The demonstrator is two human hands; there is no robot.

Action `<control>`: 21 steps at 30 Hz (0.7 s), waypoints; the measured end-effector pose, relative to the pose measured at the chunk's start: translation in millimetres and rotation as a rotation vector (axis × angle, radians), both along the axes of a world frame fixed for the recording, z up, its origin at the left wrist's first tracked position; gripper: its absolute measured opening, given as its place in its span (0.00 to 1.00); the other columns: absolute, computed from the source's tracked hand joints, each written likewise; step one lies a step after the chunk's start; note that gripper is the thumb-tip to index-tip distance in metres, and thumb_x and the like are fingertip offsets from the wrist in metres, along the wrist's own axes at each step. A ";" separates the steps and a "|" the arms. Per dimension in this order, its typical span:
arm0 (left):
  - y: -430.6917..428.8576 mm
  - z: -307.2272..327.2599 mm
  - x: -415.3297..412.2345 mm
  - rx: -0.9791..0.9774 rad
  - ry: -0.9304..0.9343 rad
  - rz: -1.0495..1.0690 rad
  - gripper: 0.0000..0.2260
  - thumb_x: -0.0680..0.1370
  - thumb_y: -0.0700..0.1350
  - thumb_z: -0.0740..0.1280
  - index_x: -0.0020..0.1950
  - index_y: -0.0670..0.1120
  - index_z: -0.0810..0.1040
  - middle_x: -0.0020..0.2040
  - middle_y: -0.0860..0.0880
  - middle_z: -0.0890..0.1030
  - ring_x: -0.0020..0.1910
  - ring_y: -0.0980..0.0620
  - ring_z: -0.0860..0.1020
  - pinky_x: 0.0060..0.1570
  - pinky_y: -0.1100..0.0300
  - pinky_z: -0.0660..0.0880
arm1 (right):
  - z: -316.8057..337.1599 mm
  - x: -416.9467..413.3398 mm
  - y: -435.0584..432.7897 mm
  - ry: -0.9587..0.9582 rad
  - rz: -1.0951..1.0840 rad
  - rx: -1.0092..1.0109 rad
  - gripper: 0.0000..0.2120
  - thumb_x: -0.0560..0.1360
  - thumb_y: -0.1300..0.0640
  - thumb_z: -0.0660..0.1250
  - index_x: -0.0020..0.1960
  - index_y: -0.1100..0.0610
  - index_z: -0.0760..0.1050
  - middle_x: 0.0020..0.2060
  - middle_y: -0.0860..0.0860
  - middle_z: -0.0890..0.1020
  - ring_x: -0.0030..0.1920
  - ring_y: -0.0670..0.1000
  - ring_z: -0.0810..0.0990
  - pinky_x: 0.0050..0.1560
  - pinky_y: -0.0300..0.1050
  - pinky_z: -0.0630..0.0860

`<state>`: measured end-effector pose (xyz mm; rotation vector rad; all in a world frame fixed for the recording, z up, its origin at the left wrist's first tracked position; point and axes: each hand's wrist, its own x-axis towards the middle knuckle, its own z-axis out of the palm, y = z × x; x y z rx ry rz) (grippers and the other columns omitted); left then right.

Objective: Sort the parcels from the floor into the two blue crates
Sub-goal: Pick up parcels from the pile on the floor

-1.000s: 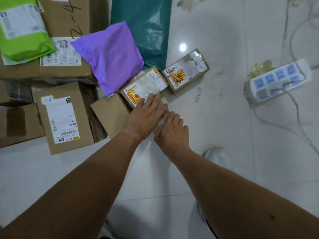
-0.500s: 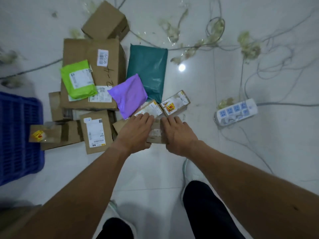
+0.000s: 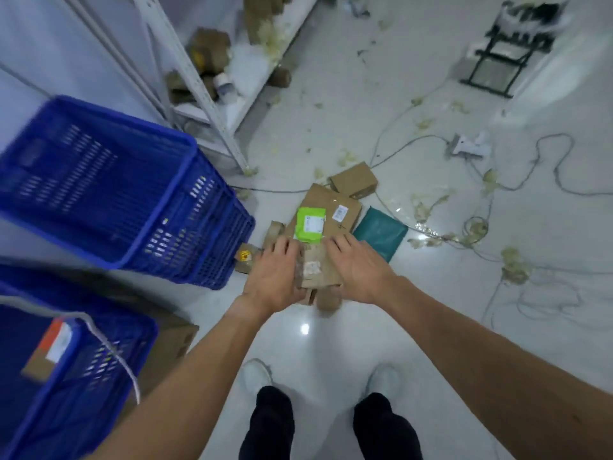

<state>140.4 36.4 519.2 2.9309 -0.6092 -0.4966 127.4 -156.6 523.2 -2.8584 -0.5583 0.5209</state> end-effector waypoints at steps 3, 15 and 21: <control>58.7 49.5 -7.8 -0.008 -0.060 0.167 0.36 0.64 0.61 0.75 0.65 0.48 0.68 0.58 0.48 0.69 0.54 0.44 0.74 0.49 0.49 0.76 | 48.0 16.4 57.3 -0.074 0.117 0.013 0.41 0.66 0.43 0.74 0.72 0.56 0.61 0.61 0.53 0.67 0.61 0.55 0.69 0.56 0.50 0.73; 312.9 157.8 -8.3 -0.065 -0.236 0.480 0.37 0.61 0.62 0.76 0.63 0.47 0.68 0.56 0.47 0.68 0.52 0.46 0.69 0.49 0.50 0.75 | 162.4 70.7 327.6 -0.266 0.404 -0.045 0.42 0.62 0.36 0.73 0.69 0.55 0.65 0.58 0.51 0.72 0.57 0.54 0.73 0.55 0.51 0.74; 396.8 165.0 -7.3 -0.090 -0.277 0.590 0.33 0.62 0.58 0.77 0.61 0.49 0.68 0.55 0.48 0.68 0.51 0.48 0.70 0.47 0.53 0.75 | 186.2 87.3 417.9 -0.284 0.497 -0.051 0.40 0.63 0.35 0.71 0.68 0.53 0.64 0.57 0.50 0.71 0.55 0.52 0.72 0.55 0.52 0.74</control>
